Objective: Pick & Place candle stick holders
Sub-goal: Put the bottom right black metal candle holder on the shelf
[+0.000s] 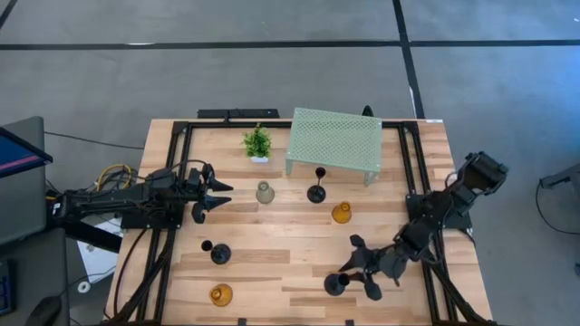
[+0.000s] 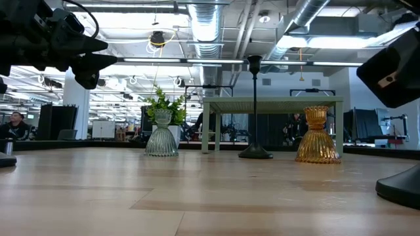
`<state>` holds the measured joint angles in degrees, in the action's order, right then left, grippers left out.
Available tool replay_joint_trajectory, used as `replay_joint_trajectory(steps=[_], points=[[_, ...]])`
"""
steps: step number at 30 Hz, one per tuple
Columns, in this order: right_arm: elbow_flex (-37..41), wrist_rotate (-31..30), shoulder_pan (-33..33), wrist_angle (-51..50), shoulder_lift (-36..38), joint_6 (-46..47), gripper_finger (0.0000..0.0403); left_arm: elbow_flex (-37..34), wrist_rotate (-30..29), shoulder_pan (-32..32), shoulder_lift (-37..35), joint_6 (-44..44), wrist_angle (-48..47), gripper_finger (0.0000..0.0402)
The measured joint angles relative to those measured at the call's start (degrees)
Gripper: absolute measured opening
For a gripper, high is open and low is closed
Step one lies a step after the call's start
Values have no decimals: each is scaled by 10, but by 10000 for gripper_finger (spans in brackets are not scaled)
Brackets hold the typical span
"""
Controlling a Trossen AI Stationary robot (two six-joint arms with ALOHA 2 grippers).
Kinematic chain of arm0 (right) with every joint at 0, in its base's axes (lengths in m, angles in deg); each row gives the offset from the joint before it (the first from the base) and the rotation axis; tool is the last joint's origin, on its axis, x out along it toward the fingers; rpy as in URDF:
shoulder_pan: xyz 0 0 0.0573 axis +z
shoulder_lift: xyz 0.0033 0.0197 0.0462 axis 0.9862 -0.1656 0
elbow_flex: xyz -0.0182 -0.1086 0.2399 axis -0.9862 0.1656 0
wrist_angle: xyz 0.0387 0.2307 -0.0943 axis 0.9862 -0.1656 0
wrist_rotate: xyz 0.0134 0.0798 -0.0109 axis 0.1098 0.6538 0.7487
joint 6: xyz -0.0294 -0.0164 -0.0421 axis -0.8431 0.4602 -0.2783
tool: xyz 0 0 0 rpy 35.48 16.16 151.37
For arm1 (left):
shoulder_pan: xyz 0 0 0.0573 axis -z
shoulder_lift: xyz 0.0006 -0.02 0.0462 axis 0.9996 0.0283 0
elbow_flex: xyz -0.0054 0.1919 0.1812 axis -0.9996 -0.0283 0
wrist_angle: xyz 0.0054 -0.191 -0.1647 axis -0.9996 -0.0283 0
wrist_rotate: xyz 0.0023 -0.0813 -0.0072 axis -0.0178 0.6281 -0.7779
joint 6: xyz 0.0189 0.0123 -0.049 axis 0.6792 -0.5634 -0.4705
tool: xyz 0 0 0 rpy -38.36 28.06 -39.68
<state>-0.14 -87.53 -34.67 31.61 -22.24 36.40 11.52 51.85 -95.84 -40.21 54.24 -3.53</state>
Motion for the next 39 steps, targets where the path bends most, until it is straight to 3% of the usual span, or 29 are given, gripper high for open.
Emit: replay_joint_trajectory(steps=[8, 13, 31, 39], points=[[-35, 29, -2, 0, -34, 0, 212, 0, 0, 0, 0, 0, 0, 182], [-45, 30, -12, 1, -36, 0, 224, 0, 0, 0, 0, 0, 0, 182], [-46, 54, -21, 17, -31, -10, 17, 0, 0, 0, 0, 0, 0, 182], [-46, 3, -26, 20, -10, -47, 15, 0, 0, 0, 0, 0, 0, 182]])
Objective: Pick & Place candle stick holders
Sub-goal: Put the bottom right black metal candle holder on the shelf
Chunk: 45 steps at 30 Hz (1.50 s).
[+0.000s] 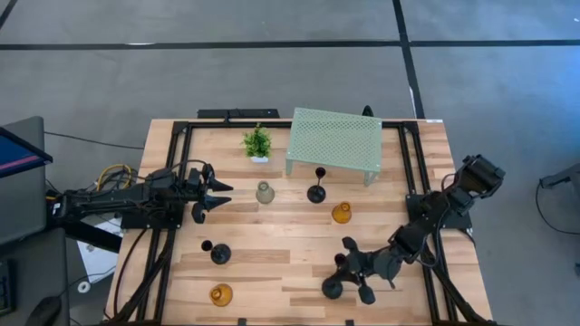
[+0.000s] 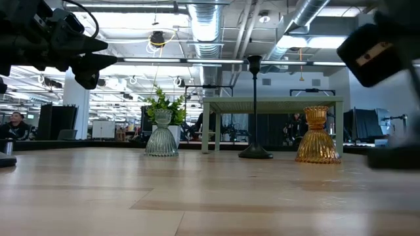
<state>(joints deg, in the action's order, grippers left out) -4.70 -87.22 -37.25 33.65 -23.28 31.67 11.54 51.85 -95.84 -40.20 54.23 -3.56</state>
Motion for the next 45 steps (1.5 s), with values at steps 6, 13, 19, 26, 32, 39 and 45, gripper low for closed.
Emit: replay_joint_trajectory(steps=[6, 13, 19, 26, 32, 39, 45], points=[[0, -7, -14, -57, 77, -29, 6, 0, 0, 0, 0, 0, 0, 182], [0, -27, -51, -169, 200, -28, 5, 0, 0, 0, 0, 0, 0, 182], [0, -36, -92, -263, 297, 9, 7, 0, 0, 0, 0, 0, 0, 182], [-5, -38, -157, -354, 378, 16, 3, 0, 0, 0, 0, 0, 0, 182], [-81, -51, -235, -511, 403, 2, 4, 0, 0, 0, 0, 0, 0, 182], [-158, -51, -328, -557, 403, -110, 4, 0, 0, 0, 0, 0, 0, 182], [-184, -49, -424, -592, 403, -155, 2, 0, 0, 0, 0, 0, 0, 182]])
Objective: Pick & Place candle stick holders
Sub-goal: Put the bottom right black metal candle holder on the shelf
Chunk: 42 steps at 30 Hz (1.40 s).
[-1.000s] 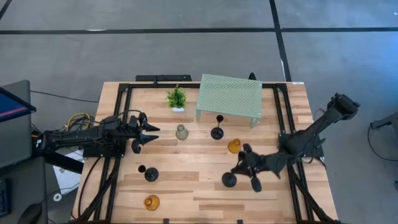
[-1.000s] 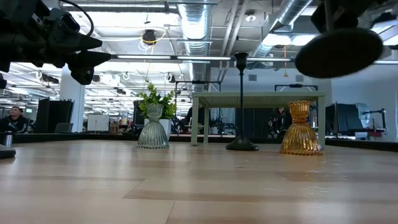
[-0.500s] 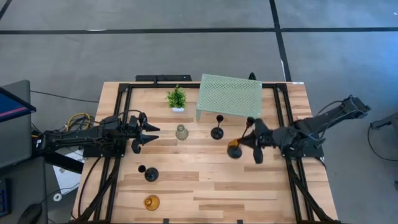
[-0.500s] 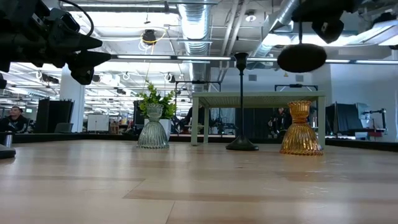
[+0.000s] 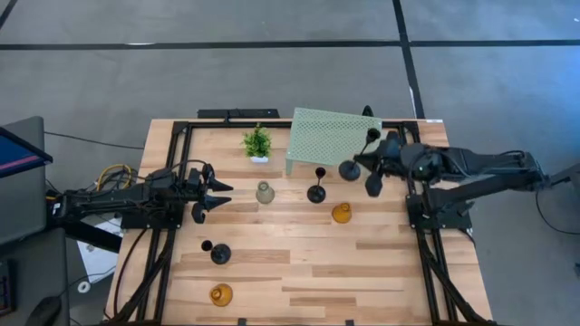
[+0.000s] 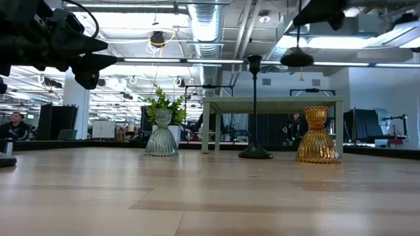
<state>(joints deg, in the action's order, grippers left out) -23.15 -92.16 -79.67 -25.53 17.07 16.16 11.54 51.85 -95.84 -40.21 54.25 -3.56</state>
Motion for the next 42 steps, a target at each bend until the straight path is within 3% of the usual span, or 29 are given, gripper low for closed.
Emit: replay_joint_trajectory(steps=[4, 11, 23, 32, 42], points=[[0, 4, -76, -18, 0, -30, 1, 0, 0, 0, 0, 0, 0, 182], [0, 96, -219, -8, 0, -77, 1, 0, 0, 0, 0, 0, 0, 182], [0, 314, -446, 47, -44, -127, 1, 0, 0, 0, 0, 33, 0, 182], [0, 332, -534, 69, -128, -157, 1, 0, 0, 0, 0, 34, 0, 182], [-1, 381, -565, 93, -168, -159, 1, 0, 0, 0, 0, 34, 0, 182]])
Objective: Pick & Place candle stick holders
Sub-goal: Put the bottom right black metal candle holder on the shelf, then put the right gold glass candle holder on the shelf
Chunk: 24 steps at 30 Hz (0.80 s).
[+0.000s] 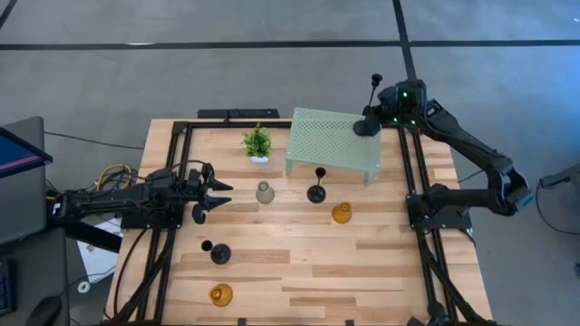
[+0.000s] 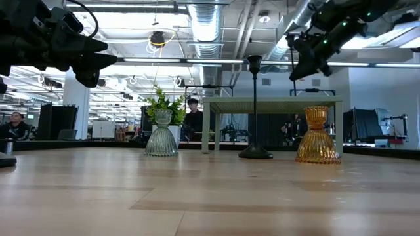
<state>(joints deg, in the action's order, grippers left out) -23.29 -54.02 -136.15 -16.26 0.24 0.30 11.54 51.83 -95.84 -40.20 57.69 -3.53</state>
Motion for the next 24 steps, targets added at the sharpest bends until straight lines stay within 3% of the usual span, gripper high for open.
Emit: replay_joint_trajectory(steps=[8, 24], points=[[-1, -1, 0, -2, -4, -6, 9, 0, 0, 0, 0, 0, 0, 182], [2, -3, 1, -50, 58, -19, 129, 0, 0, 0, 0, 0, 0, 182]])
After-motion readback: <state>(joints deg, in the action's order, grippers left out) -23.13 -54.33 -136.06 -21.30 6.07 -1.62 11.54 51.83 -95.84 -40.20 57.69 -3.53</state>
